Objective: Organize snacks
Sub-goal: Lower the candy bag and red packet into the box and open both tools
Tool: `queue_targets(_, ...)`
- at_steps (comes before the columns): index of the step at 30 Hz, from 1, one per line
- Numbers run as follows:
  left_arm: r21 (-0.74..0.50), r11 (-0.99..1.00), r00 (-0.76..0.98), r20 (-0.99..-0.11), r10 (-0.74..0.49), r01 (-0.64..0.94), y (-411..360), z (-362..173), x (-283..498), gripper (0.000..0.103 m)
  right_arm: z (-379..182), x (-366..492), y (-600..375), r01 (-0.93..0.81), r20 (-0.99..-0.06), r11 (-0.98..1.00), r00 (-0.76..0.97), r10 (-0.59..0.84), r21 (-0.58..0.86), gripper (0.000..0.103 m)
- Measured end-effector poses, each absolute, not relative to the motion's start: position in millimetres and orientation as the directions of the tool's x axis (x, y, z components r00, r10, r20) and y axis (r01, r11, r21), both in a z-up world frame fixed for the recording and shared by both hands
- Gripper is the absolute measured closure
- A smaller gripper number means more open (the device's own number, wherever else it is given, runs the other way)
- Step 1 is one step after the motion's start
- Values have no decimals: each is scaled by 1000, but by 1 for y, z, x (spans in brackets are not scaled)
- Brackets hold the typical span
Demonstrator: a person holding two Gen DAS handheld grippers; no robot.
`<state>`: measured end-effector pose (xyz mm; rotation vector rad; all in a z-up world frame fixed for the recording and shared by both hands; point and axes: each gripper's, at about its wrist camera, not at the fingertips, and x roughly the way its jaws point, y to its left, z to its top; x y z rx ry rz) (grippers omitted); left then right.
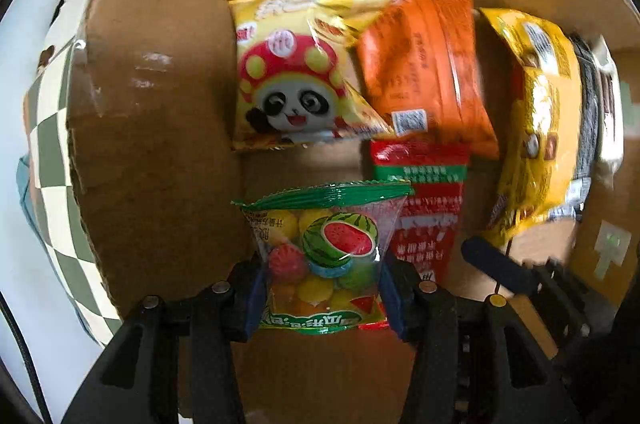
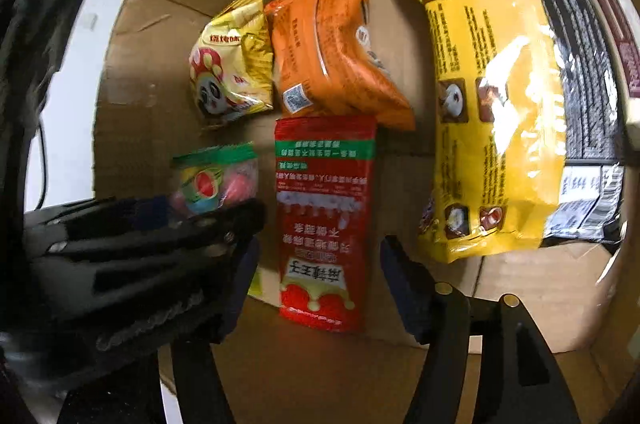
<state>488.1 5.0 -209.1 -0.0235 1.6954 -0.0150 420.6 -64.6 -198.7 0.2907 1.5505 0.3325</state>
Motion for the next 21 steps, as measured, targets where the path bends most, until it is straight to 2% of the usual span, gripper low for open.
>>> queue_targets(2,-59,998,-131,-989,-63,-28,9,-211,491,57,-198,418,-64,-21,-938,937,6,348,347,28)
queue_targets(3,-110,992,-117,-986,-116,-64,16,-212,490,57,-194,418,-63,-43,-939,939,26,343,342,20)
queue_targets(5,-130,990,-130,-982,-137,-61,17,-216,487,55,-196,422,-64,-46,-935,935,11,354,353,7)
queue_targets(7,-137,990,-134,-981,-140,-34,12,-221,477,49,-197,421,-63,-62,-929,927,-12,370,370,7)
queue_targets(12,-181,981,-113,-976,-187,-62,12,-222,465,40,-198,413,-61,-98,-953,948,-20,301,302,5)
queue_targets(14,-205,976,-103,-972,-213,-77,13,-217,460,31,-191,412,-67,-96,-958,954,5,287,285,4)
queue_targets(19,-191,980,-17,-981,-193,-61,6,-182,451,20,-161,411,-78,-112,-961,960,77,266,257,0)
queue_targets(21,-181,983,23,-983,-180,-39,3,-161,444,20,-143,409,-81,-133,-958,960,112,262,247,0)
